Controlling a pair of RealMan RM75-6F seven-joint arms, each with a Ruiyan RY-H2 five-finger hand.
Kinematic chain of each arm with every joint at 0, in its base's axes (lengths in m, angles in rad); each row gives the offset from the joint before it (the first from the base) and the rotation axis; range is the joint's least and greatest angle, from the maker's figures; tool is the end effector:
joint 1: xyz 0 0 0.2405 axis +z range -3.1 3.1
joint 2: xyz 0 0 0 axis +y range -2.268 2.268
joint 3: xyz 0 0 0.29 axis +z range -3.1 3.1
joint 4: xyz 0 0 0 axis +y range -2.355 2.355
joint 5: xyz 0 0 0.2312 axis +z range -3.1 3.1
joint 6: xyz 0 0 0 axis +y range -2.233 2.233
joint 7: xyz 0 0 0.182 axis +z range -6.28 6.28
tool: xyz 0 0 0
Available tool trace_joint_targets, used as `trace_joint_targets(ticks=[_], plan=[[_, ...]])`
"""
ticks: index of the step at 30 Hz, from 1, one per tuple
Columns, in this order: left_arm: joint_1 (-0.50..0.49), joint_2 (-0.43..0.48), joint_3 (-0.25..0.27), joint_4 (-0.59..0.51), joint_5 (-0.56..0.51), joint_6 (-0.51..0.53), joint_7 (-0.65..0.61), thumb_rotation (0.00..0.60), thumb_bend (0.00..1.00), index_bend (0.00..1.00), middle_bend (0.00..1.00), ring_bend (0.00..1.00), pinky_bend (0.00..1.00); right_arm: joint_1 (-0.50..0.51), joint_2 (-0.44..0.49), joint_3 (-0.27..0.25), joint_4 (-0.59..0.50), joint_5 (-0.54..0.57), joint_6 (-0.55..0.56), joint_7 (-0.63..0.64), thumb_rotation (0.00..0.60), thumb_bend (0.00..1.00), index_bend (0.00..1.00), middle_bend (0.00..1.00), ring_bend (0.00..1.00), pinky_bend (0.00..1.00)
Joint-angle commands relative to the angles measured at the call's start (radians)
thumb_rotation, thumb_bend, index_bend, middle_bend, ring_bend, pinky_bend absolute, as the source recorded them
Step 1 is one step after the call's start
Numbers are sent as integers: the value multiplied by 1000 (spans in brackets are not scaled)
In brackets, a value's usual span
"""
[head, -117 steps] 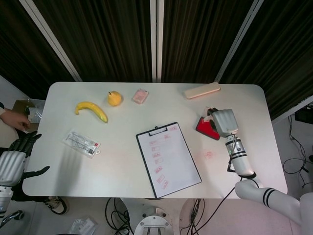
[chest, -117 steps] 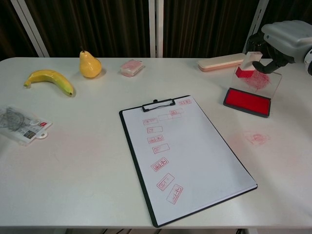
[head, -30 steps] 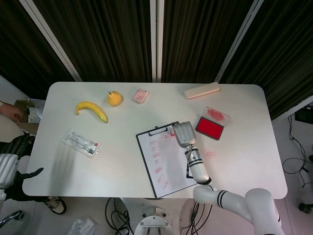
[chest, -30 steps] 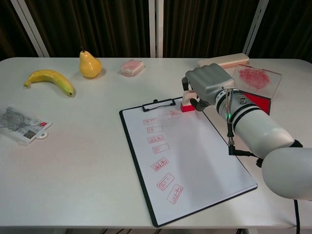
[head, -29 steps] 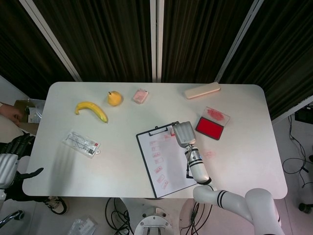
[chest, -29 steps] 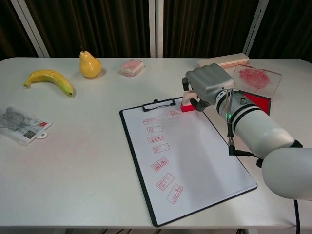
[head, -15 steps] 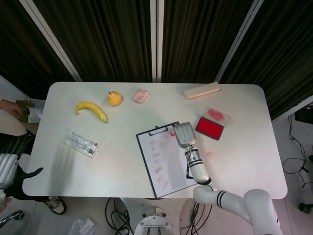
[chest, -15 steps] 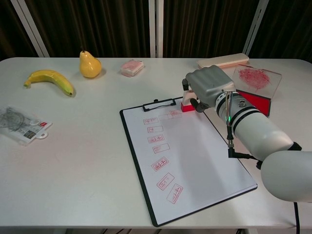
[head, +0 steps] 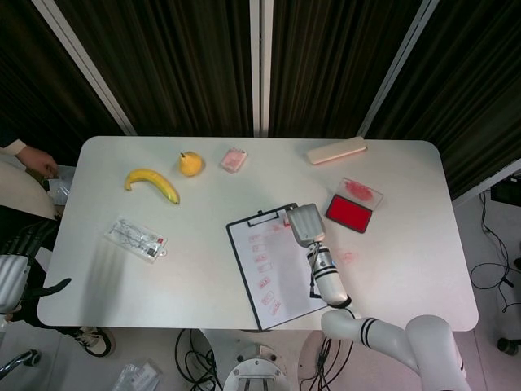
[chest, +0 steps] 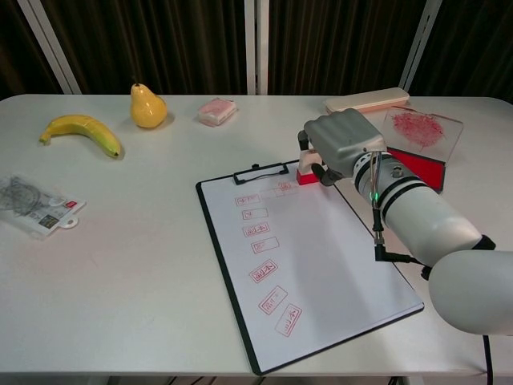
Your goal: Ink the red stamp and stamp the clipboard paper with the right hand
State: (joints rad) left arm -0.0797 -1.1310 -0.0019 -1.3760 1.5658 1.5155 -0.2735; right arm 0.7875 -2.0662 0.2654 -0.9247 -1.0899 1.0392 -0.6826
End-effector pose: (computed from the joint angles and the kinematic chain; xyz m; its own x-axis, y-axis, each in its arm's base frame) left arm -0.3902 0.2139 0.1705 0.3551 0.0218 0.9346 0.9338 -0.0549 -0.3535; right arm -0.1447 -0.4153 -0.1676 0.6623 -0.0968 0.7430 -0.7337 -0.2851 0.6168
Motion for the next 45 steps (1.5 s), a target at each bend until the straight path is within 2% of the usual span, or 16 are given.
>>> trace_joint_targets(ticks=[1,6,11,15,18,25,30,35,45], plan=[[-1,1,0,-1,1,-1,1,495,92,110,68,88,191,0,15,13,-31,-20,28,22,600,419,740,580,720,903],[-2,5,-1,-9,4,2,6,498,93,110,68,88,191,-6,80,47,-163,-73,118,51,600,419,738,580,720,903],[-4,7,-1,-21,7,2,16,497,92,110,68,88,191,-50,197,60,-360,-117,214,41,600,419,739,584,721,903],[-4,8,1,-33,11,3,29,496,93,110,68,88,191,-99,272,20,-455,-136,245,27,600,419,739,587,728,903],[-3,9,2,-42,13,4,39,497,93,110,68,88,191,-148,318,-35,-490,-156,262,50,600,419,739,588,737,903],[-9,6,7,-61,19,-8,67,495,93,110,68,88,191,-269,394,-190,-482,-221,284,173,600,418,737,586,737,903],[-14,2,8,-71,23,-13,81,498,92,110,68,88,191,-322,422,-250,-450,-264,298,226,600,418,736,585,737,903],[-17,-1,10,-75,25,-17,86,495,93,110,68,88,191,-356,421,-277,-401,-277,291,243,600,417,727,584,737,903],[-13,-2,13,-71,24,-13,84,497,93,110,68,88,191,-375,382,-268,-313,-278,247,259,600,416,682,576,737,903]])
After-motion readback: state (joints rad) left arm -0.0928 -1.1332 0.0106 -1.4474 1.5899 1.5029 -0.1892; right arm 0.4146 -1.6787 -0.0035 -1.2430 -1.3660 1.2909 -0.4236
